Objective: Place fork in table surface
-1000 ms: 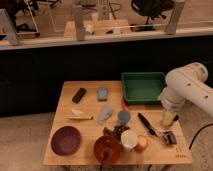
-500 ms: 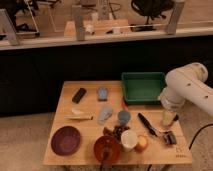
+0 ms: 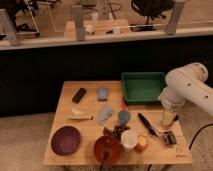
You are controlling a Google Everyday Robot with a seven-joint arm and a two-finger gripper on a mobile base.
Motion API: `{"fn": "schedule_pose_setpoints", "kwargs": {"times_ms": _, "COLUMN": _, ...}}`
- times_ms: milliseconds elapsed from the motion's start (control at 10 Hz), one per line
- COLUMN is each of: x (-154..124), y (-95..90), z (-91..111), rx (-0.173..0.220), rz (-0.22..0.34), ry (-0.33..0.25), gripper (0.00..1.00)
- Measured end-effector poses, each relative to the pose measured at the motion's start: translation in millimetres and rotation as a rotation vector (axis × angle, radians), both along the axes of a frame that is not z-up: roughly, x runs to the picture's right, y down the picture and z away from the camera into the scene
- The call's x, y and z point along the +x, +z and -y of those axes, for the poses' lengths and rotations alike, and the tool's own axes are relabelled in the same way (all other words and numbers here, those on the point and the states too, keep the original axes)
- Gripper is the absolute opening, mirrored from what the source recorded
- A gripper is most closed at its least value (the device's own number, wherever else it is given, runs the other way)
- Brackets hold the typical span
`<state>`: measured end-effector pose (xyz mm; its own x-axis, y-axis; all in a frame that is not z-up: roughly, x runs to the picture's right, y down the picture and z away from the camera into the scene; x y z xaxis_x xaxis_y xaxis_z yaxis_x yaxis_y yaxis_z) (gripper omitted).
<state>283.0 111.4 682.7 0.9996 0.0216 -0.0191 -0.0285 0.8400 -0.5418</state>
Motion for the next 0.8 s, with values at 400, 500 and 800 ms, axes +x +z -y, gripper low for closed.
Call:
{"fn": "schedule_pose_setpoints", "kwargs": {"times_ms": 400, "x": -55, "y": -17.3, "z": -15, "rx": 0.051, "rz": 0.354, "ry": -0.124, "gripper": 0.8}}
{"fn": "schedule_pose_setpoints", "kwargs": {"times_ms": 500, "x": -73, "y": -23.2, "z": -21, "rx": 0.067, "rz": 0.434, "ry": -0.157, "gripper": 0.8}}
{"fn": "schedule_pose_setpoints", "kwargs": {"times_ms": 800, "x": -118, "y": -28.5, "z": -42, "rx": 0.09, "rz": 0.549, "ry": -0.27, "gripper": 0.8}}
